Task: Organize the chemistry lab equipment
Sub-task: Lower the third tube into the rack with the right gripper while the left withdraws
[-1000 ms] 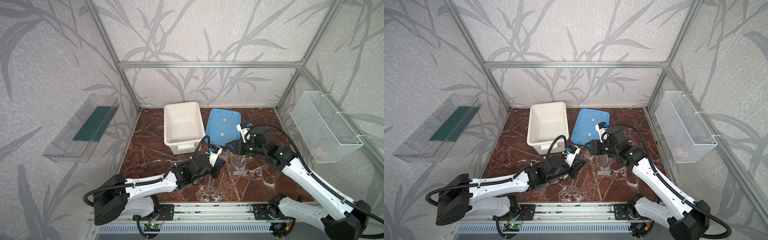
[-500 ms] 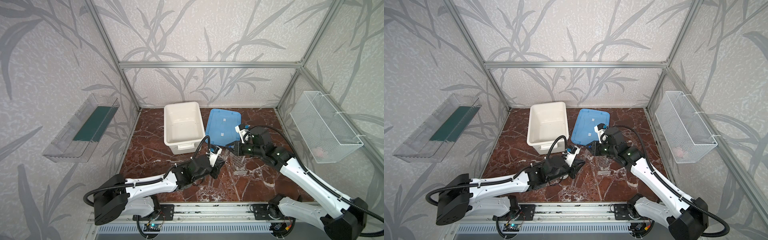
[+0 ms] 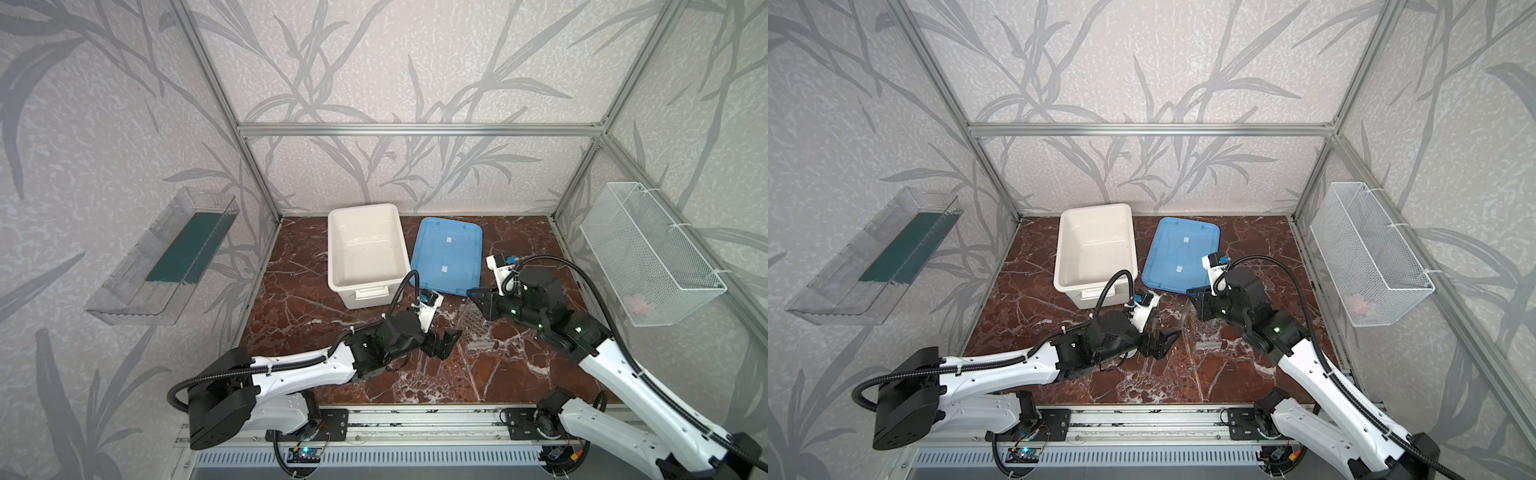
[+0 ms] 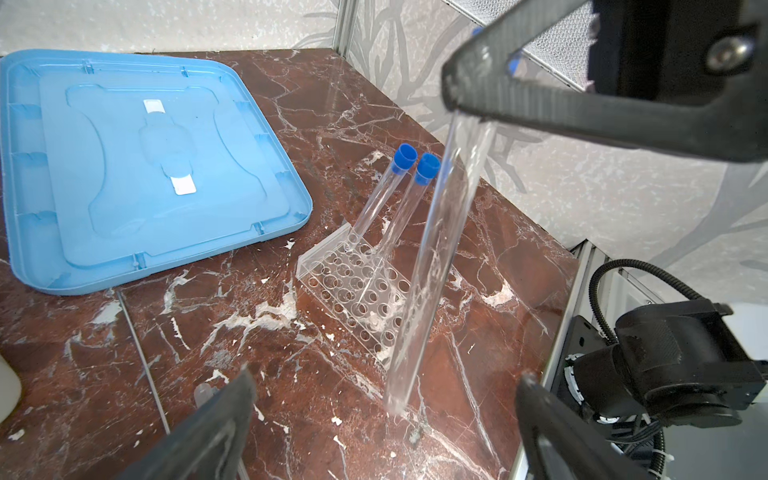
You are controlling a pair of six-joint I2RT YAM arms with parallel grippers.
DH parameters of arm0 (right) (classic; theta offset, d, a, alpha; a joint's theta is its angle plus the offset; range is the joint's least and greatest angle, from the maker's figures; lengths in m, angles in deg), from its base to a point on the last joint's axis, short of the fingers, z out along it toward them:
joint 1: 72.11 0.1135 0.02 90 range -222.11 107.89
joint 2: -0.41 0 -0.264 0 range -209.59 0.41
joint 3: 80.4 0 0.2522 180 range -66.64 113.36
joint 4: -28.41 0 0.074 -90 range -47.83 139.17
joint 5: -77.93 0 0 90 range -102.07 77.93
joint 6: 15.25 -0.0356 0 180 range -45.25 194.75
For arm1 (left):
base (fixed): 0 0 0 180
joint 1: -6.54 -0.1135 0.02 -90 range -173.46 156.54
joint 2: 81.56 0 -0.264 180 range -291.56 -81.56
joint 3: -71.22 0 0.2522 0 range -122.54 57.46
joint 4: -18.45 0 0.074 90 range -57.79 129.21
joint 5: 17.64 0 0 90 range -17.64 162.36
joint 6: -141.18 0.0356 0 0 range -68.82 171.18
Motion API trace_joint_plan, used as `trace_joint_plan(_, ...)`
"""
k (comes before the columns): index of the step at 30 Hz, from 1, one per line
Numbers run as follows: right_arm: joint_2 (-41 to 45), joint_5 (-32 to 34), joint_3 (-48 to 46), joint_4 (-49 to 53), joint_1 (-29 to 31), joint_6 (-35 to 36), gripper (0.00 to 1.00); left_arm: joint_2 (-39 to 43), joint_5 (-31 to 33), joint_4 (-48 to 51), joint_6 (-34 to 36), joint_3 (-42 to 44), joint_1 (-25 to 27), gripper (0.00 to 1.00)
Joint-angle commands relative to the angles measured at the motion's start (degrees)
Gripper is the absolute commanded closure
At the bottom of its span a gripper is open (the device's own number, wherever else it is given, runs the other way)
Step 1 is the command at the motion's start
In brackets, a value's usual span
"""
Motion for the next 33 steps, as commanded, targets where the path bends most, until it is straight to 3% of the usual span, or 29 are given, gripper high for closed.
trace_joint_plan(1, 4.59, 10.63, -3.18, -0.72, 0.30, 8.96, 0.87, -2.13, -0.29, 1.00, -1.95, -3.28, 0.15, 0.01)
trace_joint_plan(6, 10.28, 21.83, -7.28, -2.39, 0.41, 9.69, 0.87, -6.15, 0.74, -0.03, -8.57, -4.33, -0.05, 0.01)
trace_joint_plan(13, 13.82, 25.73, -13.05, -6.82, 0.53, 10.73, 0.87, -12.98, -1.77, -5.90, -16.95, -5.96, 0.01, 0.01)
trace_joint_plan(21, 15.10, 25.82, -16.72, -6.94, 0.49, 10.38, 0.87, -13.69, -0.89, 0.27, -14.54, -8.41, 0.10, 0.01)
trace_joint_plan(27, 17.08, 23.34, -17.94, -3.47, 0.52, 6.84, 0.87, -13.88, -0.49, -0.10, -14.62, -8.07, 0.21, 0.01)
trace_joint_plan(33, 16.55, 22.81, -20.93, -7.41, 0.51, 7.90, 0.87, -14.75, -1.09, -1.46, -14.95, -7.79, 0.24, 0.01)
